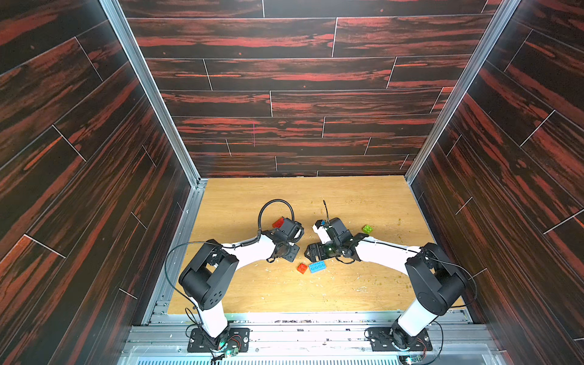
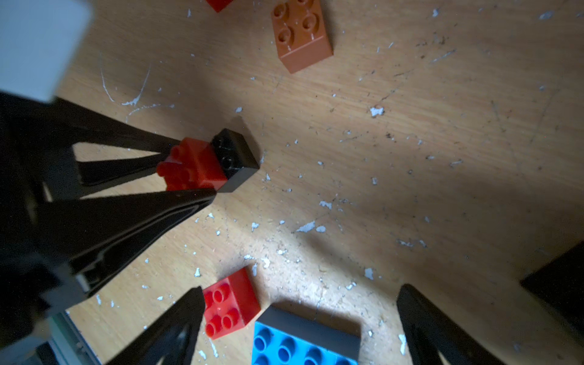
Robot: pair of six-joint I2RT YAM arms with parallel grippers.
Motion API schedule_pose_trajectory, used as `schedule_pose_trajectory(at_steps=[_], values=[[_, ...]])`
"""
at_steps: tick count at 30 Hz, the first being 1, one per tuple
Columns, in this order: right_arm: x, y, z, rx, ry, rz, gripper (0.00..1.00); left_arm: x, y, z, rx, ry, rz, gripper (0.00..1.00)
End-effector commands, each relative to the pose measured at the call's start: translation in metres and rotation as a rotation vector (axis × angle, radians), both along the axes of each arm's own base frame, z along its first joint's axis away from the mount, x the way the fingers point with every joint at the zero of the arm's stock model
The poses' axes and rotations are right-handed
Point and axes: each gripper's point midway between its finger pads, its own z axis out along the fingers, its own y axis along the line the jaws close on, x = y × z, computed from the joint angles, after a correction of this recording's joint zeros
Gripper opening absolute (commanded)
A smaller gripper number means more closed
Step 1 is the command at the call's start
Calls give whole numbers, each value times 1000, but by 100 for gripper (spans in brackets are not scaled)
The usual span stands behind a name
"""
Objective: Assemble the letter v with lego
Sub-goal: Assemble the lego brick with the lego brick.
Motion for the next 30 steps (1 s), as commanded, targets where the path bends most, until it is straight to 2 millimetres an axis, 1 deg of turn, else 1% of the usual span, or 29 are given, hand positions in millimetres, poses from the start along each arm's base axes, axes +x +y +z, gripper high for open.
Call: schedule_pose_trajectory(at_steps=[1,8,12,15,19,21,27,28,29,30], values=[[-5,-1,-6,-3,20,3,98,-29,16,-32,95,144,1,20],[-5,-1,-6,-1,22,5,98,-36,22,-39,144,192,8,19],[-5,-1,-7,-3,23,5,98,-37,25,-38,172,203,3,19],[-5,-1,-7,-2,23,4,98,-33,22,-34,172,191,3,19],[-4,-1,-7,-4,24,2,98,-22,15,-21,160,163,4,19],[-4,-1,-7,-4,24,2,98,-14,9,-11,145,136,2,21],[-4,-2,-9,-11,26,0,98,11,-10,22,63,34,18,35],[-5,-1,-10,-11,28,1,98,14,-12,27,49,21,22,37],[-4,-2,-10,-14,26,-1,98,17,-15,32,35,7,23,42],[-4,-2,-11,-16,28,-3,98,20,-16,36,29,-3,27,43]])
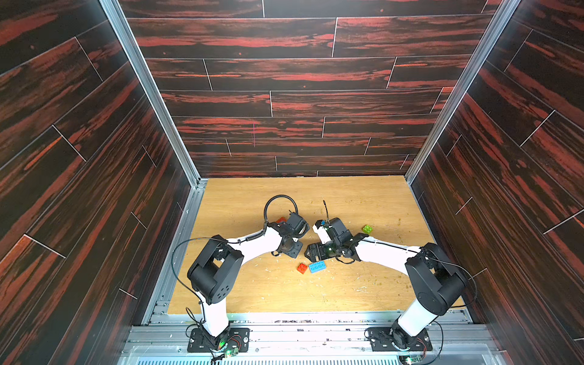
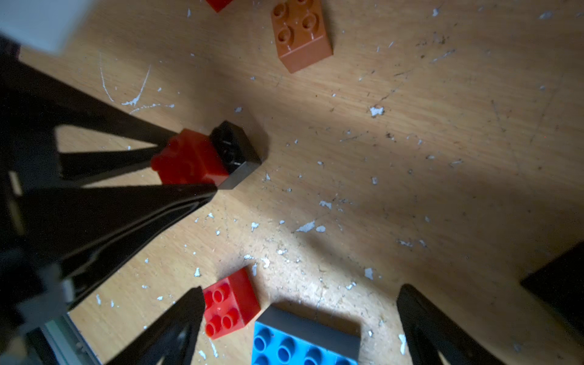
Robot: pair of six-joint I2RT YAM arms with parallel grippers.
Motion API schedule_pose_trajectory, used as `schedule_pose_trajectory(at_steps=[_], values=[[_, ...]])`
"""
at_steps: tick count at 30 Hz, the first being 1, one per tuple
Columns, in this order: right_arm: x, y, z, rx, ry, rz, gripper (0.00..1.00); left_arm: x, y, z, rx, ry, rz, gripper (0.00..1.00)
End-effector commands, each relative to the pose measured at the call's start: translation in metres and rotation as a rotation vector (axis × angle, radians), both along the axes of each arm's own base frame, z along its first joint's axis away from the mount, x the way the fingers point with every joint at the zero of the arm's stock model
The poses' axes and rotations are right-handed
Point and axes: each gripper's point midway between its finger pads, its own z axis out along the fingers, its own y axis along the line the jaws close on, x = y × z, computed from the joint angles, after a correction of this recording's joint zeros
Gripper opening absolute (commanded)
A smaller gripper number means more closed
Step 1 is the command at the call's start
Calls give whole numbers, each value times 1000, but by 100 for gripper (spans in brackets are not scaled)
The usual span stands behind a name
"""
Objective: Assemble the letter v with lego
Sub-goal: Assemble the lego brick with the lego brick, then pick up the lego brick from the center of the board.
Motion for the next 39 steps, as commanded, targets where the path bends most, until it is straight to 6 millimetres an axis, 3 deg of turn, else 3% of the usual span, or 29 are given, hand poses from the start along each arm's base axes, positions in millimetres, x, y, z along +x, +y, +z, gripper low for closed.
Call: schedule_pose_trajectory(at_steps=[1,10,13,17,20,27,36,39], values=[[-4,-3,-11,-17,29,-4,98,11,-7,23,-30,-53,14,44],[-1,-8,-8,-34,9,-26,98,9,2,17,-24,-90,41,48],[0,-9,-6,-41,0,-33,98,4,3,15,-75,-129,40,58],[1,-10,-11,-58,9,-35,98,3,3,15,-131,-193,31,61],[0,-11,-15,-65,19,-38,98,2,2,12,-155,-220,18,68],[2,-12,-16,-75,19,-45,98,-1,3,-11,-150,-223,-2,71],[2,-15,-14,-83,16,-56,98,6,-1,-16,-145,-234,1,72],[1,-15,-16,-84,23,-54,98,5,-1,-29,-134,-210,7,72]])
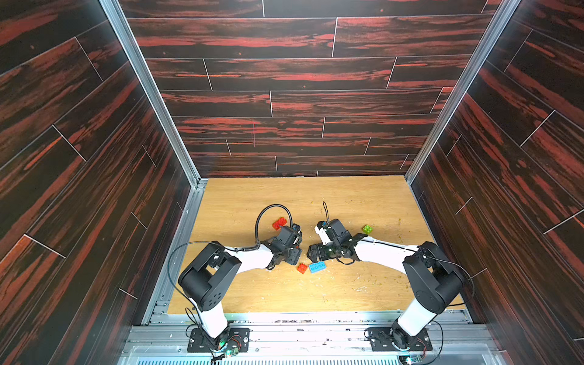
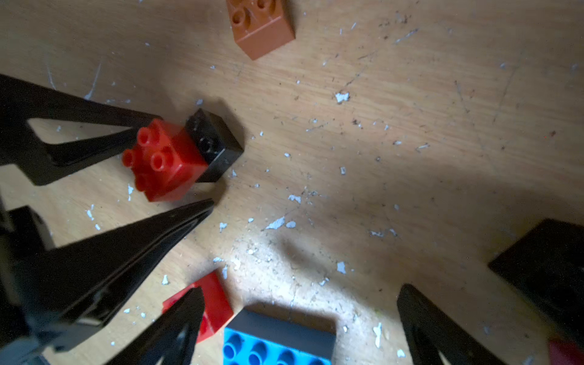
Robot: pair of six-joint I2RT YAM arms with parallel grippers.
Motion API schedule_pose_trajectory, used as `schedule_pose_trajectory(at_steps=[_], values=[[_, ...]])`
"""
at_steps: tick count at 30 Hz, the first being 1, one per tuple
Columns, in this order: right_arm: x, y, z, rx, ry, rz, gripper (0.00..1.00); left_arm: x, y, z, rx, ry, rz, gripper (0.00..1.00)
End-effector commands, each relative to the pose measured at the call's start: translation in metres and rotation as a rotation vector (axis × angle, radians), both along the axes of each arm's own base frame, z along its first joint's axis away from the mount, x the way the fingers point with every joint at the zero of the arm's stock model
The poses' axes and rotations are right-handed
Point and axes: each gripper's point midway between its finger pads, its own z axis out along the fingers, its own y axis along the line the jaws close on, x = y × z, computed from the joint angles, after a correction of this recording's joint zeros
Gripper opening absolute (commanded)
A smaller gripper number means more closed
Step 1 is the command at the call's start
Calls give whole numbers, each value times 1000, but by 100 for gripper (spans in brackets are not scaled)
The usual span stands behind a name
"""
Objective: Assemble the letter v with lego
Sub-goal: Pick up the lego brick from the center of the board.
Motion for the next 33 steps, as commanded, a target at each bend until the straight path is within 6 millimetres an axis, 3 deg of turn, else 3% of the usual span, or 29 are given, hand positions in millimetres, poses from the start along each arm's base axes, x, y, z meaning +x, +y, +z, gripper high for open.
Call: schedule_pose_trajectory(at_steps=[1,8,33], values=[[-2,-2,-5,-17,21,-6,98,5,-4,-3,-5,-9,3,72],[-2,-2,-6,-15,23,-9,98,5,-3,-16,6,11,14,71],[-3,-2,-12,-14,32,-10,98,-1,-6,-26,17,75,2,49]])
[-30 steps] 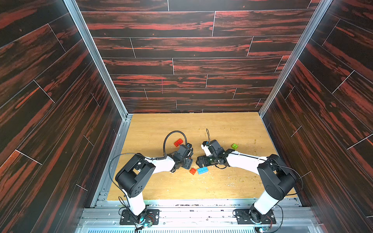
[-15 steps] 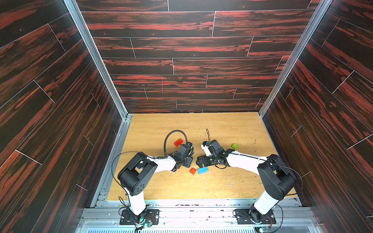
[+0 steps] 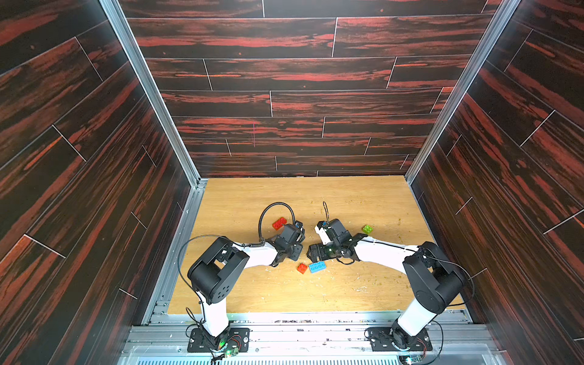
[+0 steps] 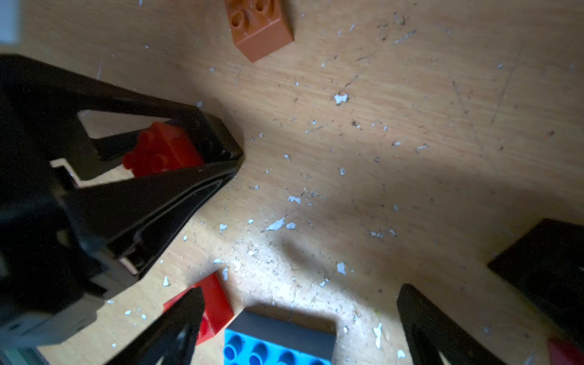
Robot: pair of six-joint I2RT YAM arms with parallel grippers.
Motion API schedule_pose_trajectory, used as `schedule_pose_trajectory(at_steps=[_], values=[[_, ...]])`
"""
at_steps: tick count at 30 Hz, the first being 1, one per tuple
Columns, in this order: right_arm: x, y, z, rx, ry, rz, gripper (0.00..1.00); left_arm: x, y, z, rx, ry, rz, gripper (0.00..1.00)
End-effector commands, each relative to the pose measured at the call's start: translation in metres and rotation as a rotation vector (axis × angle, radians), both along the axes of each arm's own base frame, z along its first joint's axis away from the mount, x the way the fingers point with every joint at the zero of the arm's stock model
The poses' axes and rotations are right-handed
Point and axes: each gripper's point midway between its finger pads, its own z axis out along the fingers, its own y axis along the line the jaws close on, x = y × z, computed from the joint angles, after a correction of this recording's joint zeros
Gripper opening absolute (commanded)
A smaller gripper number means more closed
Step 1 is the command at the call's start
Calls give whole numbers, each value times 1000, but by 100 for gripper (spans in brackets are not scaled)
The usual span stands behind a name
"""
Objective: Assemble the letter v with lego
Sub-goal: Pick up the lego brick from the center of the board.
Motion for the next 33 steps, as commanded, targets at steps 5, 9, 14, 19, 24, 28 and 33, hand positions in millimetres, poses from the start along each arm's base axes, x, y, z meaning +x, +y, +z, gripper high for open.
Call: schedule_pose_trajectory(at_steps=[5,9,14,19,24,28,33], values=[[-4,-2,-14,-13,37,-5,98,-24,9,-24,44,115,-11,50],[-4,-1,-14,-12,37,-2,98,-28,12,-28,58,133,-12,50],[-4,-1,-14,-11,37,-2,98,-33,19,-30,66,129,-5,50],[-4,0,-14,-8,39,-2,98,-35,21,-29,71,130,-3,48],[-5,-1,-14,-10,37,-1,98,-36,23,-31,79,138,-1,48],[-5,-1,-15,-8,41,-1,98,-37,23,-32,85,146,-3,43],[-4,0,-15,-9,40,1,98,-40,22,-32,78,159,-10,35]])
